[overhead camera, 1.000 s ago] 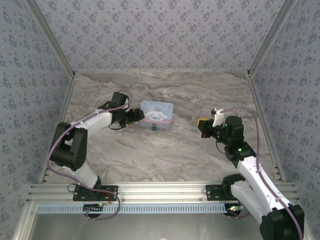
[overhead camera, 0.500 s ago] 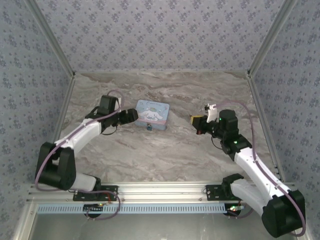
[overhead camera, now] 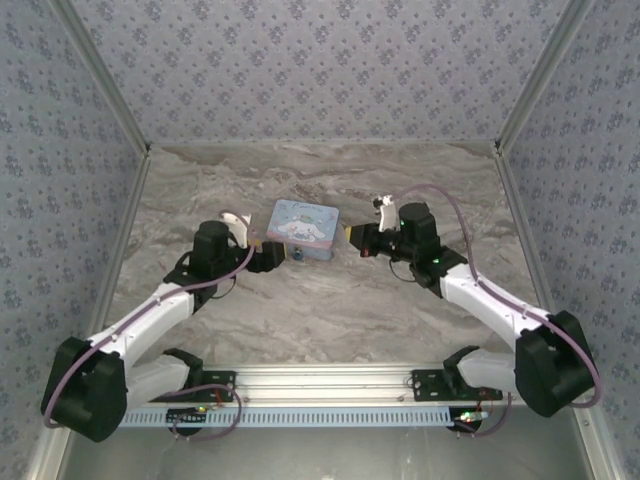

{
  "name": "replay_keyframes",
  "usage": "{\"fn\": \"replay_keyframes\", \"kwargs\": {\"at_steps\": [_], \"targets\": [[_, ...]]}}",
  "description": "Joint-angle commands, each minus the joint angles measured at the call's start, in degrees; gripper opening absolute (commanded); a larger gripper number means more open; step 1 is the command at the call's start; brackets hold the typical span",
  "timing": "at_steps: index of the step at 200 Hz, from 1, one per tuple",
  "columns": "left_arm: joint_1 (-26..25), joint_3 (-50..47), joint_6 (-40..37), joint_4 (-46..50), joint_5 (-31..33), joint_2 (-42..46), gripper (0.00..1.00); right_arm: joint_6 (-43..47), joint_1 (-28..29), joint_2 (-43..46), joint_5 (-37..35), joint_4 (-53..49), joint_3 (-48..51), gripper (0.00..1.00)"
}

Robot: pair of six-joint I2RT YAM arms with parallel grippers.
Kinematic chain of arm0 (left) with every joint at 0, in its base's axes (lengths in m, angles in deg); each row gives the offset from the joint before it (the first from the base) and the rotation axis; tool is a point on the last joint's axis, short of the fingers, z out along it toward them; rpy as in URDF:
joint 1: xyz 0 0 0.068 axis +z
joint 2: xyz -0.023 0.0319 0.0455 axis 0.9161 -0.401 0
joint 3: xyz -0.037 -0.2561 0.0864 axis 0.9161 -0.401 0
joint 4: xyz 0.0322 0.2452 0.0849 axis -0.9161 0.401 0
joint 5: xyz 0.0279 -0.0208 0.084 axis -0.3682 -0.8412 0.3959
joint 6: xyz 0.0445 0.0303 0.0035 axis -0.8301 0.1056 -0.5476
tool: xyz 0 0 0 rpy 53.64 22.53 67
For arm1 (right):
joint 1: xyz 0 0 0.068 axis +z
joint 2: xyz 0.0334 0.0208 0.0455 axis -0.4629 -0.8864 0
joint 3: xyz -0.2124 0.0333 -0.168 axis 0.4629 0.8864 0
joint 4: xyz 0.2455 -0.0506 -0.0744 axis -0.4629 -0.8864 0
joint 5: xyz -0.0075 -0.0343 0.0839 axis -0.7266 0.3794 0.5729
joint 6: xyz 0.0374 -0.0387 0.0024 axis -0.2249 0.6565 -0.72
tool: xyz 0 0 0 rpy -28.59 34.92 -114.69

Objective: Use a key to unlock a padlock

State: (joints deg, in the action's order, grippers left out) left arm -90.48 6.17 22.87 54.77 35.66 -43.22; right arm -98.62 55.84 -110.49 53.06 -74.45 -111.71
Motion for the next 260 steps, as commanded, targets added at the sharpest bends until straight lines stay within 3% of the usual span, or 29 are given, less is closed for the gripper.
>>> {"fn": "replay_keyframes", "kwargs": {"at_steps": [1, 30, 56, 188, 260], "targets": [[-0.05, -0.45, -0.55, -3.32, -4.91, -0.38, 0.89, -7.19, 0.17, -3.42, 2.2, 3.73, -2.01, 0.0], [-0.04, 0.86, -0.81, -2.81, -11.12, -5.7, 0.85, -9.7, 0.64, -8.57, 2.73, 8.86, -1.81, 0.0], [-0.05, 0.17, -0.27, -5.99, -12.55, -8.64, 0.83, -11.39, 0.99, -13.36, 2.71, 13.78, -2.51, 0.0], [-0.03, -1.65, -4.9, -10.78, -11.86, -11.47, 0.8, -10.61, 3.59, -31.33, 3.66, 18.44, -12.06, 0.0], [-0.13, -3.08, -4.92, -16.08, -11.26, -17.83, 0.78, -8.58, 5.46, -35.77, 0.35, 11.94, -13.96, 0.0]]}}
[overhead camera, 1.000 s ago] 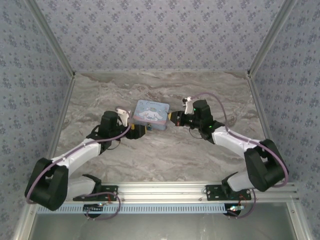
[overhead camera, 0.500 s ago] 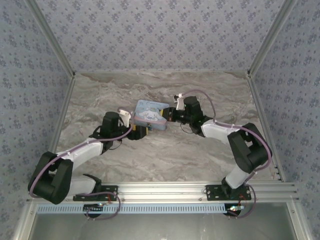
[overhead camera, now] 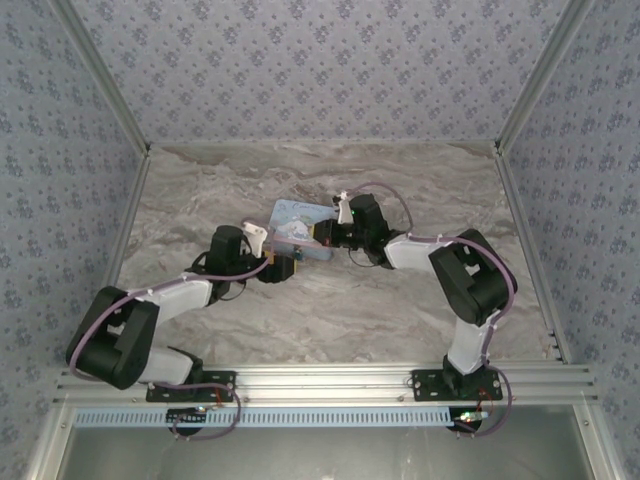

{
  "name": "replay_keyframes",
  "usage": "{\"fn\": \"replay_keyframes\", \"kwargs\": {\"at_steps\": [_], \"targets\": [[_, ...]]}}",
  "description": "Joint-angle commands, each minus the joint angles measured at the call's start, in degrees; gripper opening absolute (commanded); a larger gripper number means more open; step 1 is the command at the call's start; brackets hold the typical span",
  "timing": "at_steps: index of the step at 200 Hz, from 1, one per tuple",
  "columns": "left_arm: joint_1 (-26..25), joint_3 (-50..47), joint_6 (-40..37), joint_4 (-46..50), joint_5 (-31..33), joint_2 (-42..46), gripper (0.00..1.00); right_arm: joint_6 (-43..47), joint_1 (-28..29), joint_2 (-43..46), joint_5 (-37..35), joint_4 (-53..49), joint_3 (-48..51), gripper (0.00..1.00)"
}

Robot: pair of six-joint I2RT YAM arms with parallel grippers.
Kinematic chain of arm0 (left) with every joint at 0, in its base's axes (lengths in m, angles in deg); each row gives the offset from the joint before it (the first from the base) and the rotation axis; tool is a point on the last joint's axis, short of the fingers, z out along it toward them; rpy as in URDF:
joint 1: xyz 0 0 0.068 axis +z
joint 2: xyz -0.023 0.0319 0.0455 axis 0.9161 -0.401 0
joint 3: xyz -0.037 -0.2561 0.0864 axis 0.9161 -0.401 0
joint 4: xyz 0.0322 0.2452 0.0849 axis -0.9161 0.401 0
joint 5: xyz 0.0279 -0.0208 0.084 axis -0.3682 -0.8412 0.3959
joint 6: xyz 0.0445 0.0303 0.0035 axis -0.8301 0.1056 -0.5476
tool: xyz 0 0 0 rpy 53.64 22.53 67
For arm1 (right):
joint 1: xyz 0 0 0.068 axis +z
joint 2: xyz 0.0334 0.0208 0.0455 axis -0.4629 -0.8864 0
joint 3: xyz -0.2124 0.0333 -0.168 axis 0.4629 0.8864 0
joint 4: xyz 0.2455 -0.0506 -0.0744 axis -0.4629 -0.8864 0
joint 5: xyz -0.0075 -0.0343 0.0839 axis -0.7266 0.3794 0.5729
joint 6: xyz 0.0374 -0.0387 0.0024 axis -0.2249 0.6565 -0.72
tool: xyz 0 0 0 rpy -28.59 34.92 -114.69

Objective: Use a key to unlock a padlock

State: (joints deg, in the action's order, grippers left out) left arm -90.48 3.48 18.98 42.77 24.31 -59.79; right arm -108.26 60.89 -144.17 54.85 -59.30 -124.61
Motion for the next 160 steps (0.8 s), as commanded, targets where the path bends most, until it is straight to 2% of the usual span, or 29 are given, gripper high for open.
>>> {"fn": "replay_keyframes", "kwargs": {"at_steps": [1, 61, 98, 160], "targets": [[-0.14, -0.38, -0.99, -4.12, 0.08, -1.26, 0.78, 1.01, 0.42, -2.11, -1.44, -3.21, -1.04, 0.0], [-1.34, -0.37, -1.21, -10.06, 0.4, -6.71, 0.75, 1.22, 0.64, -1.53, -2.75, -5.58, 0.16, 0.0], [-2.33, 0.04, -1.56, -13.91, 2.99, -10.06, 0.73, 1.49, 0.85, -0.68, -3.01, -5.76, 0.87, 0.0], [-2.81, 2.32, -1.96, -15.94, 5.14, -15.07, 0.7, 1.57, 1.03, -0.37, -4.06, -6.07, 1.84, 0.0]]}}
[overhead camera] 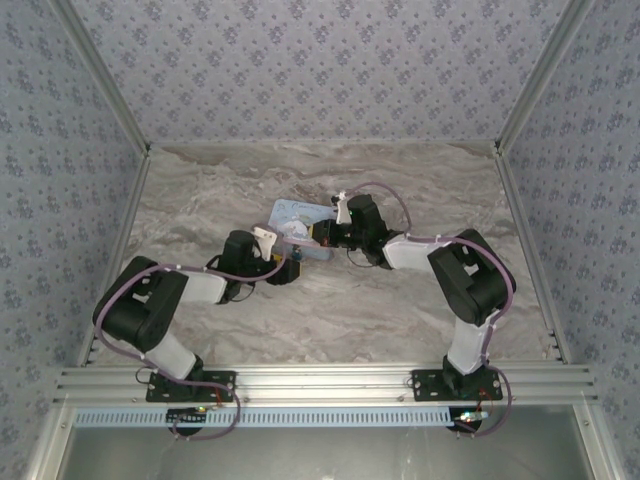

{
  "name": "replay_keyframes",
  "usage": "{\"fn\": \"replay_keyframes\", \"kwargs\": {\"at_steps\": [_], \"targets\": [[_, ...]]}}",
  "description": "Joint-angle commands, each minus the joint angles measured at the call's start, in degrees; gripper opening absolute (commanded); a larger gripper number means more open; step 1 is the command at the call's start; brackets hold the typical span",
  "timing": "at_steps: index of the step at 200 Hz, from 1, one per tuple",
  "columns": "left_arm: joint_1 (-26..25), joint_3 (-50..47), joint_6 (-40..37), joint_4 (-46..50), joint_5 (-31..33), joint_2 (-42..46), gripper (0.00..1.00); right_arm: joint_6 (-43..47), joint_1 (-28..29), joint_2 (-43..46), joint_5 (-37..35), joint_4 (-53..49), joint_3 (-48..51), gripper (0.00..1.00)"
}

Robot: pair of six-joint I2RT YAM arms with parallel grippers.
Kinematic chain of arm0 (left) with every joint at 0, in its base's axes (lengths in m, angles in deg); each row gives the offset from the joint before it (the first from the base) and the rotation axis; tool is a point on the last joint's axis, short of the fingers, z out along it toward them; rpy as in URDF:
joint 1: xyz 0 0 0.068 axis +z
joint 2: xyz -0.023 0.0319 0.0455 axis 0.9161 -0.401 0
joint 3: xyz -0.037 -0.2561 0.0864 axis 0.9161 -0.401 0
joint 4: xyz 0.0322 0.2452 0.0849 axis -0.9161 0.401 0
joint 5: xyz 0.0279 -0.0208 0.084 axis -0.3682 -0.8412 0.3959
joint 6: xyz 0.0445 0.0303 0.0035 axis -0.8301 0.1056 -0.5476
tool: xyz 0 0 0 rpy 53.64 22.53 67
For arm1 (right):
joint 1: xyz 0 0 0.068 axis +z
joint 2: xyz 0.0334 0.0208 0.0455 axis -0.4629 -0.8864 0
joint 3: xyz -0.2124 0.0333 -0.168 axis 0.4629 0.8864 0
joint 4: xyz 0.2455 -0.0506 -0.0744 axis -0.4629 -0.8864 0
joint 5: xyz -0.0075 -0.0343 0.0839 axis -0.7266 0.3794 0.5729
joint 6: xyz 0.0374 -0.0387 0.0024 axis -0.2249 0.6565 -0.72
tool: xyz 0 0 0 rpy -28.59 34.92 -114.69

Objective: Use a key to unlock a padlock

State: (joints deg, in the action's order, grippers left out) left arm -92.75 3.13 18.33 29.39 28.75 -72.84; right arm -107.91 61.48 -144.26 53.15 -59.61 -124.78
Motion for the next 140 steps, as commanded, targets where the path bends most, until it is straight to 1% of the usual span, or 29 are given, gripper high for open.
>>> {"fn": "replay_keyframes", "kwargs": {"at_steps": [1, 53, 90, 140], "targets": [[-0.56, 2.73, -1.28, -2.56, 0.72, -2.1, 0.7, 1.23, 0.45, -0.24, -2.4, -5.78, 2.04, 0.0], [-1.09, 4.65, -1.3, -3.73, 1.59, -5.26, 0.68, 1.15, 0.67, -0.19, -2.67, -5.8, 2.31, 0.0], [-2.98, 5.41, -1.79, -3.68, 3.06, -7.05, 0.65, 1.19, 0.81, -0.46, -2.89, -5.76, 2.31, 0.0], [-4.17, 5.91, -0.16, -4.48, 6.19, -9.62, 0.58, 1.09, 0.89, -0.41, -2.91, -5.8, 2.26, 0.0]]}}
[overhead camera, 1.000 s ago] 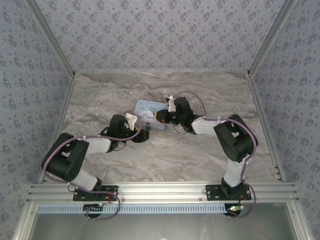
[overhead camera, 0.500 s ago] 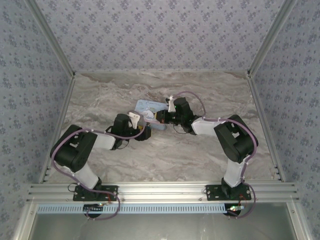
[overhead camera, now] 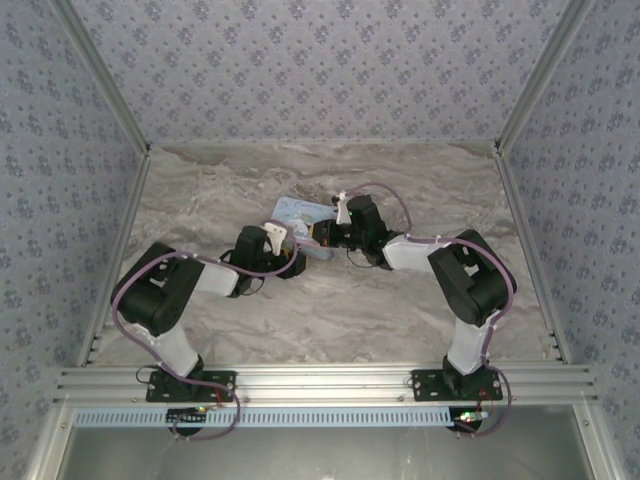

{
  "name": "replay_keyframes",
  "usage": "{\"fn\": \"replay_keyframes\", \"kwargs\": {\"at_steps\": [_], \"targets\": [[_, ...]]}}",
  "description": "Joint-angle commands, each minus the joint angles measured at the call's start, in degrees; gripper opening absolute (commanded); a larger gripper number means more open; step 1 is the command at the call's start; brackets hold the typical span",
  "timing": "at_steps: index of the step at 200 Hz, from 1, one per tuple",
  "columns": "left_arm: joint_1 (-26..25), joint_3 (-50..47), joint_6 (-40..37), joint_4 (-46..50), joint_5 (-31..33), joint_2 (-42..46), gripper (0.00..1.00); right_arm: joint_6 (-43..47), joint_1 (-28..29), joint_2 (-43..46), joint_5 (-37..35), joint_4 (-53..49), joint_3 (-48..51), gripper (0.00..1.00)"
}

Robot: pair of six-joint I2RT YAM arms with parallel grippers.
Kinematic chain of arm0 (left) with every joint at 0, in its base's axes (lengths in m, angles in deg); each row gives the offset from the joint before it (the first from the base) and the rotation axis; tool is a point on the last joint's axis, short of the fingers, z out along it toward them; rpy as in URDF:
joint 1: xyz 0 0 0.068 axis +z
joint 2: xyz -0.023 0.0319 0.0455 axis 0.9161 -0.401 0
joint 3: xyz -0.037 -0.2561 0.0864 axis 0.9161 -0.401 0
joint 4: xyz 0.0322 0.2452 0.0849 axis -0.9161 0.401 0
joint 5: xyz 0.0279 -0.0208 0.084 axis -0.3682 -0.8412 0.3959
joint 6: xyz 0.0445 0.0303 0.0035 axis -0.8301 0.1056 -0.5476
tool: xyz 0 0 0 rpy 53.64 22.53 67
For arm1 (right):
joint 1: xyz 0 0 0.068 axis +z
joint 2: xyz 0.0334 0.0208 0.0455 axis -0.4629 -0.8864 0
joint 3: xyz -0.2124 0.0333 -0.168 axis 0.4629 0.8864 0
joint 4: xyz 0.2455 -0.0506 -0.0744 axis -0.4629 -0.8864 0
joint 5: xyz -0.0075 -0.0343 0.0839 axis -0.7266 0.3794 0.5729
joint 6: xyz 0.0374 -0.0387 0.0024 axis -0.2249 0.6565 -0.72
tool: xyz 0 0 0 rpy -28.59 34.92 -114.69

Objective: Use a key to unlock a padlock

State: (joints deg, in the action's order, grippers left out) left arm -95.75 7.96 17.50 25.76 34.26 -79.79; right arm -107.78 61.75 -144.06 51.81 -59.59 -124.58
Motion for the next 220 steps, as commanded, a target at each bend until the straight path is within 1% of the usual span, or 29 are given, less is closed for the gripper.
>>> {"fn": "replay_keyframes", "kwargs": {"at_steps": [1, 39, 94, 149, 190, 220], "targets": [[-1.14, 1.06, 0.74, -0.86, 0.77, -2.69, 0.57, 0.94, 0.63, -0.59, -1.57, -5.83, 2.09, 0.0], [-1.72, 2.86, 1.98, 0.4, 2.72, -4.36, 0.47, 0.89, 0.72, -0.61, -1.65, -5.88, 1.97, 0.0], [-2.94, 5.98, 1.57, 4.76, 5.58, -6.47, 0.41, 0.75, 0.89, -0.56, -1.75, -6.09, 1.77, 0.0], [-3.29, 6.72, 0.77, 5.77, 5.87, -7.28, 0.33, 0.75, 0.88, -0.39, -1.91, -6.01, 1.72, 0.0], [-3.47, 7.28, 0.74, 6.51, 5.58, -6.68, 0.24, 1.36, 0.88, 1.38, -2.16, -4.63, 1.74, 0.0], [-3.55, 7.27, 1.53, 7.51, 5.33, -4.89, 0.23, 2.42, 0.91, 4.05, -2.67, -2.57, 2.32, 0.0]]}}
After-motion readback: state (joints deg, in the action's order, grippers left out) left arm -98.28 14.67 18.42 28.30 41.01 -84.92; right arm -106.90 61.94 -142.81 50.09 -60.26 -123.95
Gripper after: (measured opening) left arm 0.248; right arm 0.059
